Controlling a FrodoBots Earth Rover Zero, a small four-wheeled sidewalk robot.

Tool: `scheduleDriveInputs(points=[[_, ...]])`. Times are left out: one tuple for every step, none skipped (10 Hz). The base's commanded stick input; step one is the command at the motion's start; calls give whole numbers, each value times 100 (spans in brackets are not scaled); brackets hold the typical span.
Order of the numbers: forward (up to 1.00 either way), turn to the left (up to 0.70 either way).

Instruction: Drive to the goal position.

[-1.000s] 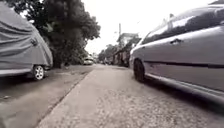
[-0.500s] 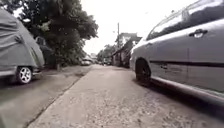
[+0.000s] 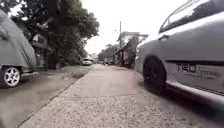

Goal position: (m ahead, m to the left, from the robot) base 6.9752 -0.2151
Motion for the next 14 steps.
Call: scheduleDriveInputs(points=[[100,24],[100,1],[100,0],[100,0],[100,0],[100,0],[100,0],[100,0],[100,0],[100,0],[100,5],[100,24],[100,0],[100,0]])
